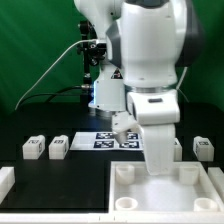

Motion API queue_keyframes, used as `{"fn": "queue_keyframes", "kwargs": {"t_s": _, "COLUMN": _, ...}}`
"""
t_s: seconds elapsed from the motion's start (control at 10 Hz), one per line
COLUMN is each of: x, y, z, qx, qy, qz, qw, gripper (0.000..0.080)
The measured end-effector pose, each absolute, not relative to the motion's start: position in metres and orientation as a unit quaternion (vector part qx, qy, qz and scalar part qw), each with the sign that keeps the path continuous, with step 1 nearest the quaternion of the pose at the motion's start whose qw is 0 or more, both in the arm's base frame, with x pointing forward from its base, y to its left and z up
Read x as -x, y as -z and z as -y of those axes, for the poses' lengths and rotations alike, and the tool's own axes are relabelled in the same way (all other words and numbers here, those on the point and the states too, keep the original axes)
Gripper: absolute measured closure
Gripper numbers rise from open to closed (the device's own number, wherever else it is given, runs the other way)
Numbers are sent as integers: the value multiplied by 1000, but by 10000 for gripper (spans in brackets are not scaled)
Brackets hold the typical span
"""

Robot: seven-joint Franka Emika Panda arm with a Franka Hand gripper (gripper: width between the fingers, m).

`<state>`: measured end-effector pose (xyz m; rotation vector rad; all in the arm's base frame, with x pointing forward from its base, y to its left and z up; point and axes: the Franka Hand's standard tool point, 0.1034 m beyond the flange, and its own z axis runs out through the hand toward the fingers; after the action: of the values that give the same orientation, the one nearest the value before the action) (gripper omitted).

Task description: Assemble one leg

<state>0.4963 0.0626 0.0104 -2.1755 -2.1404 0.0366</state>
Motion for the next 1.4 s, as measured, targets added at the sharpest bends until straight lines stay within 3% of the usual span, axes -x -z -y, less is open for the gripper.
{"fn": "queue_keyframes", "kwargs": {"t_s": 0.4, "x": -496, "y": -10, "z": -62, "qx": 719, "qy": -22, "qz": 693, "qw": 48, "gripper": 729}}
{"fn": "queue_keyframes", "kwargs": {"t_s": 0.5, "x": -495, "y": -9, "z": -62, "qx": 719, "qy": -22, "qz": 693, "qw": 48, "gripper": 509}}
{"fn": "queue_keyframes", "kwargs": {"t_s": 0.6, "x": -495, "y": -9, "z": -62, "qx": 719, "qy": -22, "qz": 693, "qw": 48, "gripper": 509}}
{"fn": "queue_keyframes", "kwargs": {"t_s": 0.8, "x": -495, "y": -9, "z": -61, "qx": 720, "qy": -22, "qz": 692, "qw": 49, "gripper": 217}}
{"fn": "queue_keyframes", "kwargs": {"t_s": 0.9, "x": -495, "y": -9, "z": -61, "qx": 720, "qy": -22, "qz": 692, "qw": 49, "gripper": 169}}
{"fn": "queue_keyframes", "kwargs": {"t_s": 1.4, "x": -495, "y": -9, "z": -60, "qx": 720, "qy": -22, "qz": 692, "qw": 49, "gripper": 151}}
